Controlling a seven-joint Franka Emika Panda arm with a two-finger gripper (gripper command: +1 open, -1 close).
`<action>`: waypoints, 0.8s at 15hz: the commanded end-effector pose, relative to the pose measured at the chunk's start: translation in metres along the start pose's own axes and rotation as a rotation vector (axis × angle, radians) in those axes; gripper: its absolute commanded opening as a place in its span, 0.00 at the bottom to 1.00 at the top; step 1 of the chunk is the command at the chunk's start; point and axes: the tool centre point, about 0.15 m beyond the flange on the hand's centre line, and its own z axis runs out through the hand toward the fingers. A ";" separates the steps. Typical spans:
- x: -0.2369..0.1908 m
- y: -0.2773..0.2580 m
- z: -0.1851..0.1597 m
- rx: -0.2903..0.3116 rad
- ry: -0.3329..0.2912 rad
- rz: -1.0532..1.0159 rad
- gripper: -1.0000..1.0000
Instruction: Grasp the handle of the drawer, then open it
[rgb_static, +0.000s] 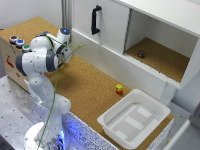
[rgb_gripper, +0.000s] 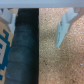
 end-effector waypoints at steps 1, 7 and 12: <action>0.002 0.006 0.010 0.097 0.023 -0.024 0.00; -0.001 0.014 0.001 0.094 0.034 -0.029 0.00; -0.010 0.026 0.001 0.099 0.028 -0.021 0.00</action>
